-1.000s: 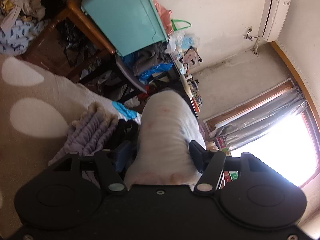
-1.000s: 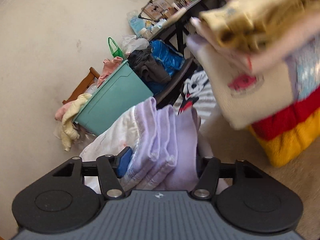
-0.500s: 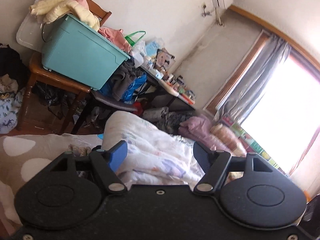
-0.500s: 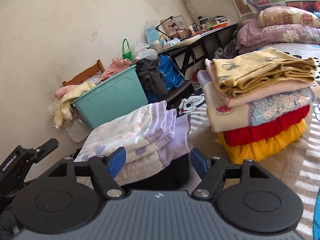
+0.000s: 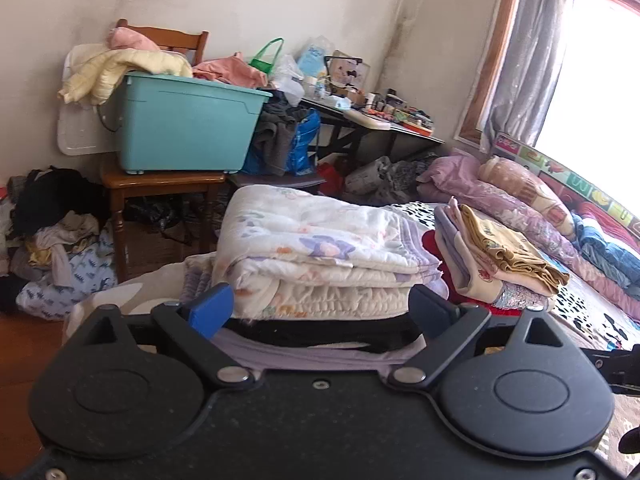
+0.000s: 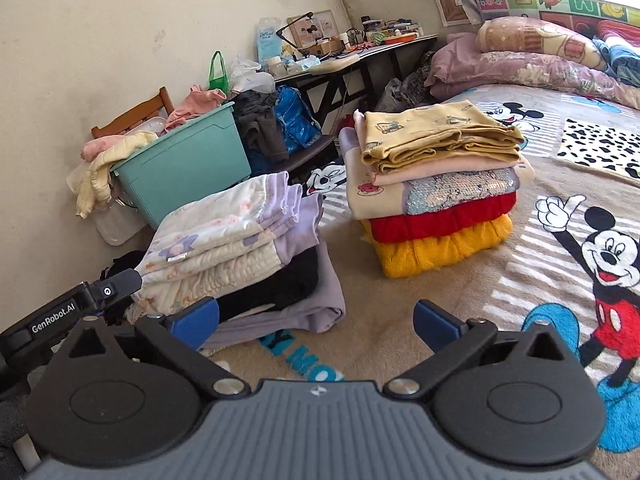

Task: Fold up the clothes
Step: 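Lower the folded garment onto the clothes pile and open both grippers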

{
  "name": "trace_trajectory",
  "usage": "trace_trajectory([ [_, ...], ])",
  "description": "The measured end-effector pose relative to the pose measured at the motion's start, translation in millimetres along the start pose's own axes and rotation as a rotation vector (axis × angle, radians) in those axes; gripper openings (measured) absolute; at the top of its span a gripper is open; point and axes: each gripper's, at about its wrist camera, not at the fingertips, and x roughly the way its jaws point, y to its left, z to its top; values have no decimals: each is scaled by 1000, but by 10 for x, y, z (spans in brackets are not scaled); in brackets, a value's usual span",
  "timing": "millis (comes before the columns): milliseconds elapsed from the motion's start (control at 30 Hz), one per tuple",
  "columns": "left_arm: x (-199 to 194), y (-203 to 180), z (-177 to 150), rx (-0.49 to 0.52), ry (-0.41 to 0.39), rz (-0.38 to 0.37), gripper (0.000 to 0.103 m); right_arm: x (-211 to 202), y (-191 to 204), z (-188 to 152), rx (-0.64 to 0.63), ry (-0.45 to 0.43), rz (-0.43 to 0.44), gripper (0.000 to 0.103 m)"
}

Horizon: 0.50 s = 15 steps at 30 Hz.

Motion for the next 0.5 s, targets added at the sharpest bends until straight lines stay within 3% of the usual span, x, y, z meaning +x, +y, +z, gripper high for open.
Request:
trace_trajectory([
  [133,-281,-155,-29,64,-12,59,100,-210,50,-106,-21,13,-14,103],
  [267,-655,-249,-256,43,6,107,103,-442,118,-202,-49,16,-42,103],
  [400,-943,-368,-515,67,44,88,103,-663,150,-280,-64,23,-56,103],
  [500,-1105,-491,-478,87,45,97,103,-827,193,-331,-92,15,-67,103],
])
